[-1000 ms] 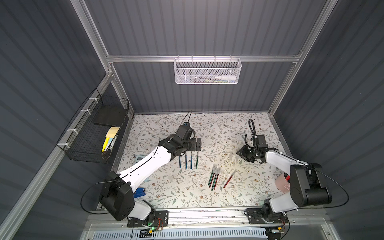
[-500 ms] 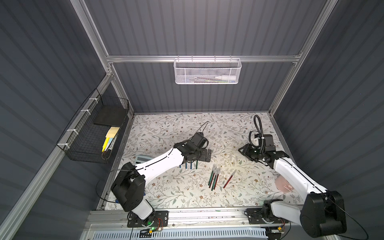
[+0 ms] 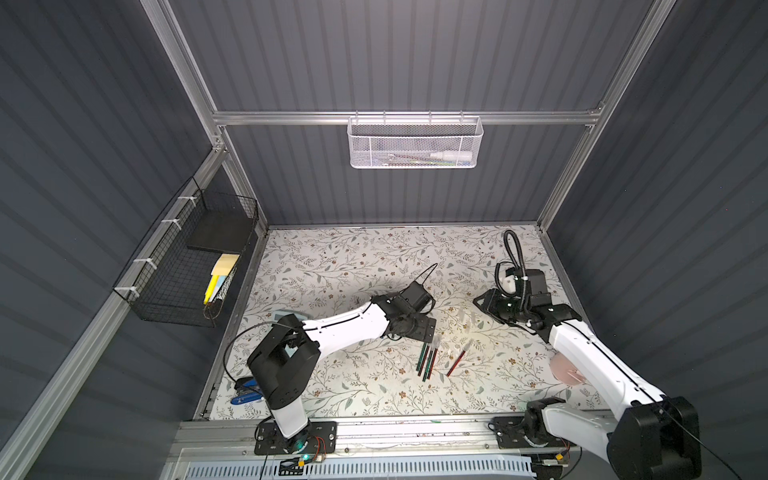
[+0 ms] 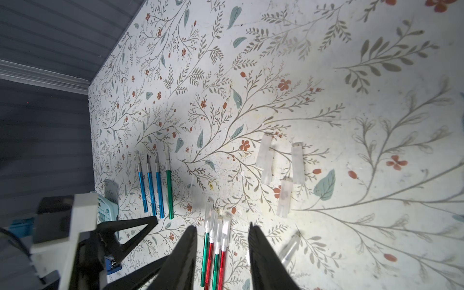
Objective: Remove protective caps from carving knives
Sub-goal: Pick up the carving knife from the center of the board.
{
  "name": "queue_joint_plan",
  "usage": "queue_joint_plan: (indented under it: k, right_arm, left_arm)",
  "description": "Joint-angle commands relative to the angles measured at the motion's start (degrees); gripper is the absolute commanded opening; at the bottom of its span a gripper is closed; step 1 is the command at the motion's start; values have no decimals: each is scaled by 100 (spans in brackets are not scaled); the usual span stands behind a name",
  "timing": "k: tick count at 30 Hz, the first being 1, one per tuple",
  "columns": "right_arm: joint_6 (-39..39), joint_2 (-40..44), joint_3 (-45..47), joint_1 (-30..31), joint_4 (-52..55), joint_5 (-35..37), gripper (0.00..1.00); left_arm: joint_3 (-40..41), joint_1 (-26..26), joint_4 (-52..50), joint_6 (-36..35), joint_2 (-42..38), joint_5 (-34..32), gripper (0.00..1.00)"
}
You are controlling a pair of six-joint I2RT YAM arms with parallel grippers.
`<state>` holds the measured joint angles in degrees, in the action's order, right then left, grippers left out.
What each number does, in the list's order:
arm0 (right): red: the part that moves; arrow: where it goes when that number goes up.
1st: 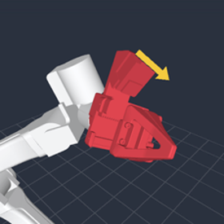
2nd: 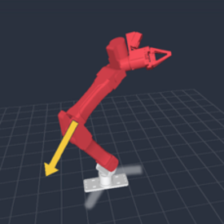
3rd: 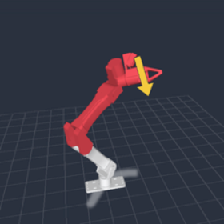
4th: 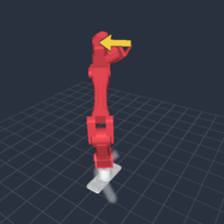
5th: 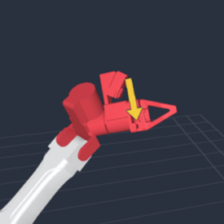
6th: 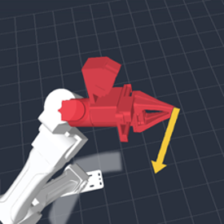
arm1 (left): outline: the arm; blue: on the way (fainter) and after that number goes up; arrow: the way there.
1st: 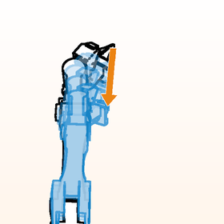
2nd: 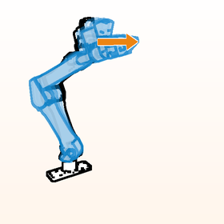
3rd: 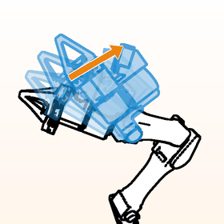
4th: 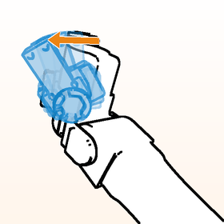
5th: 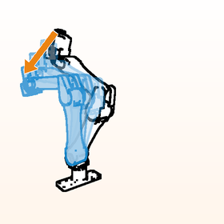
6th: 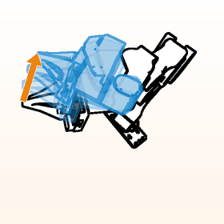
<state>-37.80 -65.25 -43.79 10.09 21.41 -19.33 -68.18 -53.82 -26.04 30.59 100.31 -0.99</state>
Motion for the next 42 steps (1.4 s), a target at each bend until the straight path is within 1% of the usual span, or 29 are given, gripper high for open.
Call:
queue_joint_plan:
  k: [1, 3, 6, 10, 12, 19, 25, 26, 29, 34, 42]
  right_arm:
    - [-96, -62, -113, 68, 14, -36, 37]
    - [-105, -71, -96, 89, -1, -19, 37]
    - [-105, -91, -86, 108, -18, 14, 36]
    - [-109, -162, -119, 117, -38, 2, 35]
    - [-111, -206, -138, 125, -56, -9, 35]
    - [-105, -295, -147, 143, -84, 17, 35]
    - [-96, -347, -174, 156, -112, 6, 34]
    - [-96, -347, -175, 152, -121, 8, 34]
    - [-97, -364, -174, 152, -141, 15, 34]
    - [-131, -391, -74, 154, -253, -9, 34]
    - [-107, -385, -46, 155, -312, -52, 34]
  left_arm:
    - [86, -41, 73, 11, 243, 390, 83]
    - [68, -42, 69, -17, 332, 426, 79]
    - [33, -41, -23, -18, 430, 314, 76]
    - [-10, -49, -131, -31, 610, 217, 64]
    - [-50, -53, -176, -29, 713, 203, 60]
    - [-117, -58, -170, -68, 864, 223, 58]
    - [-217, -71, -274, -97, 1023, 216, 50]
    - [-250, -86, -326, -104, 1050, 191, 47]
    - [-445, -165, -596, -155, 1164, 63, 46]
    - [-735, -380, -1053, -208, 1307, -352, 45]
    - [-740, -575, -1343, -62, 1410, -663, 41]
